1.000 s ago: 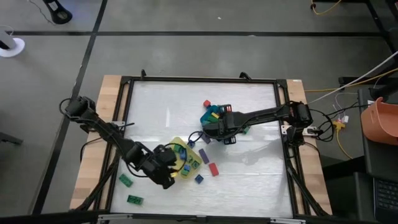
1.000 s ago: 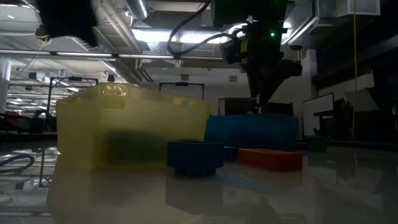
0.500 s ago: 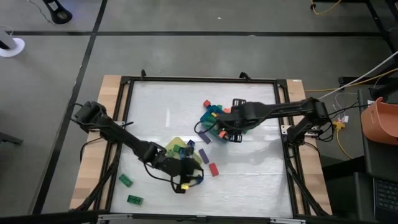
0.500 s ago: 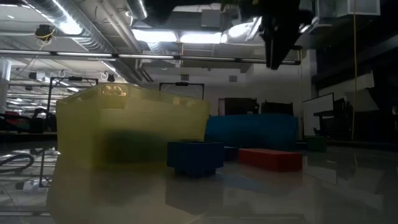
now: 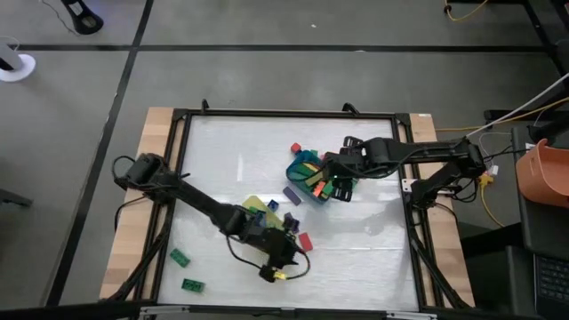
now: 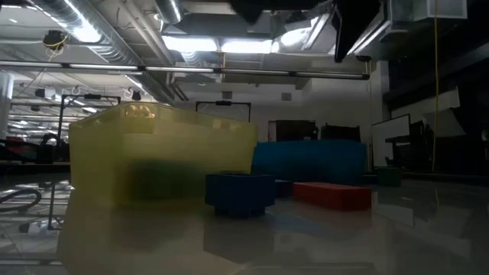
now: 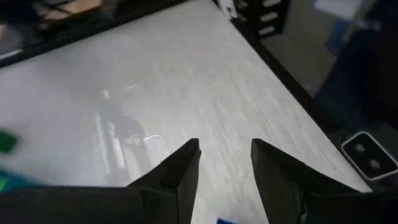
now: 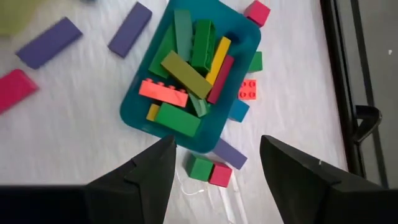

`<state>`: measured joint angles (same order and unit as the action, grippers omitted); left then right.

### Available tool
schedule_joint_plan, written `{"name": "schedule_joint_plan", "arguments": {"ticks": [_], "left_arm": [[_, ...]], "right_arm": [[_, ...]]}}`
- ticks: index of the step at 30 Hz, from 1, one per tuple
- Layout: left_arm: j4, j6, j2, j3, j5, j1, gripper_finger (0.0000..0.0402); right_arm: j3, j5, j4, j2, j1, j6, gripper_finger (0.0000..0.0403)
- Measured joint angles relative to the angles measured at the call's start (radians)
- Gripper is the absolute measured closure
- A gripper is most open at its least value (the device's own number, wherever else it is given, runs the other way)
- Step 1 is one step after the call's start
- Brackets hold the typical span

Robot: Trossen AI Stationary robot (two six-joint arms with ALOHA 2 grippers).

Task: Sort blocks by size
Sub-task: Put the large red wooden block into the blue bin

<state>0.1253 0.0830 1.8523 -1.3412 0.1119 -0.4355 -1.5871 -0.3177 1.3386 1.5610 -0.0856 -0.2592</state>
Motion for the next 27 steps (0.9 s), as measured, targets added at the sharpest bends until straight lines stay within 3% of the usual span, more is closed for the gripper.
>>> {"name": "schedule_joint_plan", "arguments": {"ticks": [5,13,18,27], "left_arm": [[0.204,0.071,0.121,-0.167,-0.083,0.028,0.0268],[0.497,0.116,0.258,-0.360,-0.091,0.038,0.0268],[0.536,0.082,0.249,-0.372,-0.089,0.030,0.0268],[0.708,-0.101,0.122,-0.408,-0.043,0.015,0.0268]], "right_arm": [[0.000,0.000,-0.010,-0.052,0.000,-0.001,0.0171],[0.000,-0.002,-0.022,-0.106,0.000,-0.029,0.0171],[0.040,0.014,-0.102,-0.107,0.000,-0.079,0.0171],[0.266,0.144,-0.413,-0.118,-0.066,-0.156,0.0171]]}}
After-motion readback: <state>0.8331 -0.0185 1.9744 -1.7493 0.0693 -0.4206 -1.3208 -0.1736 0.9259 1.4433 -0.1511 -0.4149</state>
